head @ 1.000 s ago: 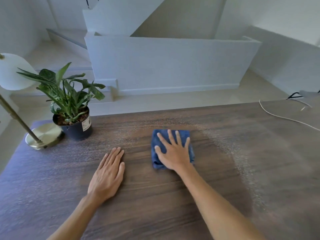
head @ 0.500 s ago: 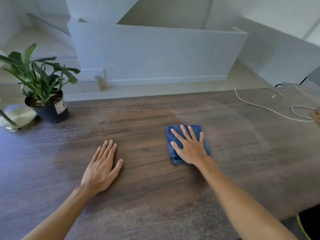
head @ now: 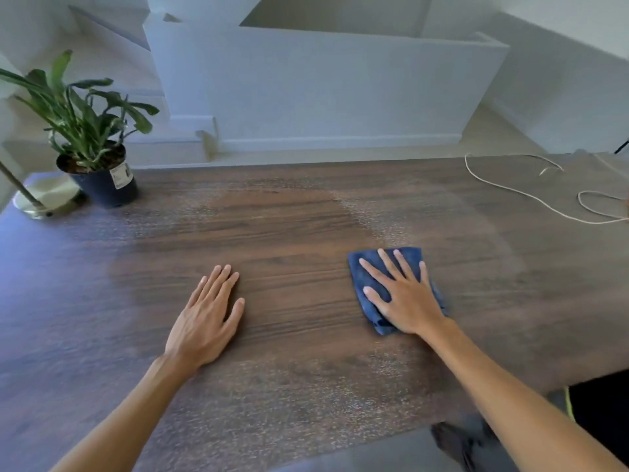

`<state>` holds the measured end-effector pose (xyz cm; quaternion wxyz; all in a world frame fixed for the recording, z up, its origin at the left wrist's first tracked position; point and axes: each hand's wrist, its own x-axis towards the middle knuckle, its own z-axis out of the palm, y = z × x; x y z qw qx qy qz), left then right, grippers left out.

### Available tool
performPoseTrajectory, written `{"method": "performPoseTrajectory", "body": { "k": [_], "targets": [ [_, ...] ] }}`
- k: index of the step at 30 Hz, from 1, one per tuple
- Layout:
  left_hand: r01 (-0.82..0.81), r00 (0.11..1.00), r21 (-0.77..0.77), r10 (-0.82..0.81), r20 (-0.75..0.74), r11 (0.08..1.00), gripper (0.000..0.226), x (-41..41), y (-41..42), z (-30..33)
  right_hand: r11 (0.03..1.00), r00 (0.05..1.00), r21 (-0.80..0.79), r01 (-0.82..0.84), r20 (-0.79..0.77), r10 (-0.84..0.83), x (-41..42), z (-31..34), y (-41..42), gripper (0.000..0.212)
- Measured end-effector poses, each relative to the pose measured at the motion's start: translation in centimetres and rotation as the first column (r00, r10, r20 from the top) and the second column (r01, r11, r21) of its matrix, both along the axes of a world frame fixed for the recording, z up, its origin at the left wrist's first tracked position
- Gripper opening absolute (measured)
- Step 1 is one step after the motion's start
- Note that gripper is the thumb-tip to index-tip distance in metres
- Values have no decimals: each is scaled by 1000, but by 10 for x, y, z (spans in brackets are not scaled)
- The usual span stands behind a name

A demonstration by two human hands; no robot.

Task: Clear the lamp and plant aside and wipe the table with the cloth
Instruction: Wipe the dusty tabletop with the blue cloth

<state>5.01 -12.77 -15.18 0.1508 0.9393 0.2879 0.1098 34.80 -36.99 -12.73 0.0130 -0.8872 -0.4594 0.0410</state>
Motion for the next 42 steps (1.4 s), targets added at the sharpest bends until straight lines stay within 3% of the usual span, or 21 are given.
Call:
{"method": "performPoseTrajectory", "body": {
  "k": [3, 6, 8, 11, 13, 16, 18, 20, 22, 24, 26, 28, 32, 36, 39, 41, 42],
  "targets": [
    [0, 1000, 9, 0, 16, 1000, 70, -3, -2, -3, 982, 984, 60, -179, -5, 180, -84, -10, 48, 61],
    [-3, 1000, 30, 2, 19, 1000, 67, -9, -6, -4, 883, 883, 46, -468, -9, 469, -158, -8, -21, 61],
    [-2, 1000, 34, 1, 30, 999, 66, -14, -9, -1, 843, 843, 14, -538, 17, 538, -135, -5, -78, 61],
    [-15, 999, 33, 14, 40, 999, 64, -23, -19, 0, 940, 942, -81, -331, 33, 334, -67, 0, -107, 60],
    [15, 999, 34, -16, 32, 999, 63, -31, -24, 0, 985, 988, -96, -143, 45, 148, -51, -1, -70, 59],
    [66, 997, 24, -67, 43, 998, 62, -42, -21, 1, 999, 1000, -46, -21, -18, 20, -84, -8, 18, 63],
    [94, 995, 16, -94, 43, 995, 61, -52, -12, 2, 999, 999, 16, -48, -16, 48, -134, -9, 60, 64],
    [119, 992, 12, -120, 41, 993, 59, -65, 0, 4, 978, 979, 56, -203, -10, 204, -200, -10, 61, 61],
    [124, 992, 12, -124, 36, 992, 59, -81, 16, 5, 936, 937, 52, -347, -11, 348, -246, -8, 22, 60],
    [120, 992, 8, -120, 29, 993, 60, -93, 31, 5, 927, 928, 37, -372, -17, 373, -241, -7, -33, 60],
    [117, 993, 1, -117, 34, 993, 62, -107, 38, 5, 967, 967, -31, -254, 18, 254, -205, -6, -78, 59],
    [95, 994, -10, -94, 53, 995, 62, -123, 37, 3, 996, 999, -87, -15, 32, 17, -168, -4, -84, 62],
    [-9, 995, -54, 15, 101, 998, 62, -157, 39, 5, 986, 987, -64, 152, -50, -156, -167, -6, 34, 68],
    [-21, 995, -43, 25, 95, 999, 64, -183, 49, 4, 997, 997, 53, -54, -59, 57, -276, -9, 122, 65],
    [-9, 996, -42, 13, 92, 999, 65, -196, 55, 3, 949, 950, 94, -301, -52, 307, -354, -6, 73, 62],
    [-8, 996, -37, 11, 90, 999, 65, -205, 56, 4, 948, 951, 92, -305, -30, 309, -340, -8, 21, 62],
    [-12, 996, -37, 15, 91, 999, 65, -210, 57, 4, 971, 974, 74, -228, 0, 229, -318, -10, 2, 63]
  ]
}}
